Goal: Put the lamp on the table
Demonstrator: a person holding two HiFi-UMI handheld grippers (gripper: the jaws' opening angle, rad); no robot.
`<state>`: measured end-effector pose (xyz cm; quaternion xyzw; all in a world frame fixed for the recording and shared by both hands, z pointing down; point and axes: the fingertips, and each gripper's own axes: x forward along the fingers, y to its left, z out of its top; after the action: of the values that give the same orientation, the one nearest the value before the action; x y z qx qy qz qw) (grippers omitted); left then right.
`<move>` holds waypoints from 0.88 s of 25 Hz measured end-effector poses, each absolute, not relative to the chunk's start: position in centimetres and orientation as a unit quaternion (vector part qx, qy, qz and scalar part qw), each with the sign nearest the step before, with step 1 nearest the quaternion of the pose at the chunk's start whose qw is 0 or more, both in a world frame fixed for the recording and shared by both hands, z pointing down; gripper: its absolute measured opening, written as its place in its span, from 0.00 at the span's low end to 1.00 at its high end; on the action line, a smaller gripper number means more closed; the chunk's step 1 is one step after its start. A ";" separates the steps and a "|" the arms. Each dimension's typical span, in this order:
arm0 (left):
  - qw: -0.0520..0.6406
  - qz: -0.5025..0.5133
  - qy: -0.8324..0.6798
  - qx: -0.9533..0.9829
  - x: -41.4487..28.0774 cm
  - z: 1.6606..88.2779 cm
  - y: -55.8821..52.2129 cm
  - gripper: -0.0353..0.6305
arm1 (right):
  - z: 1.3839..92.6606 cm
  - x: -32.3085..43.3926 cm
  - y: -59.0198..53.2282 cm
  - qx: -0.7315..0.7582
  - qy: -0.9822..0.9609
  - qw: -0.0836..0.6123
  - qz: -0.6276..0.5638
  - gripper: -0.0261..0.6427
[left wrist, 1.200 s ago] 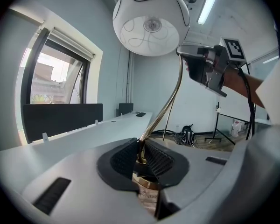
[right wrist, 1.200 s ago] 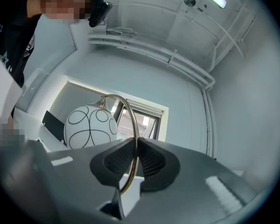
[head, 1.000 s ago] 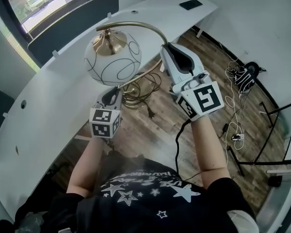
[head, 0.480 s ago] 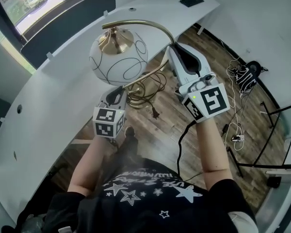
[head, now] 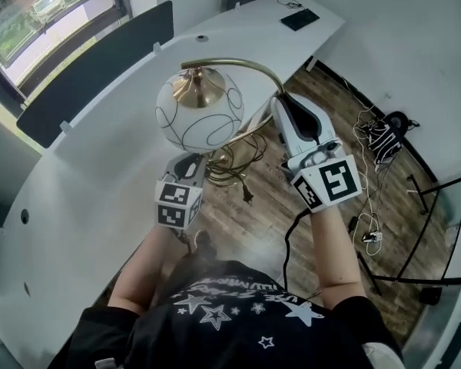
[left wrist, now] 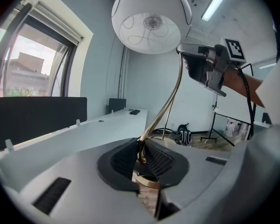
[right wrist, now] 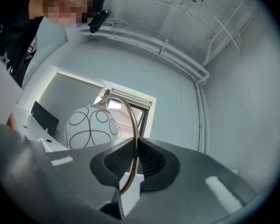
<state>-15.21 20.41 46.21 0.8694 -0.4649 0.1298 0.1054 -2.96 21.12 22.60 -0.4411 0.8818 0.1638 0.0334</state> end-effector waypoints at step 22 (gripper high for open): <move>0.104 0.153 -0.475 0.860 -10.9 45.8 2.6 0.13 | 22.8 2.3 2.7 -0.439 0.885 0.054 0.147 0.09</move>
<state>-10.93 2.63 45.85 0.8603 -0.4751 0.1530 0.1039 2.26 2.69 22.76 -0.4394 0.8845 0.1472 0.0537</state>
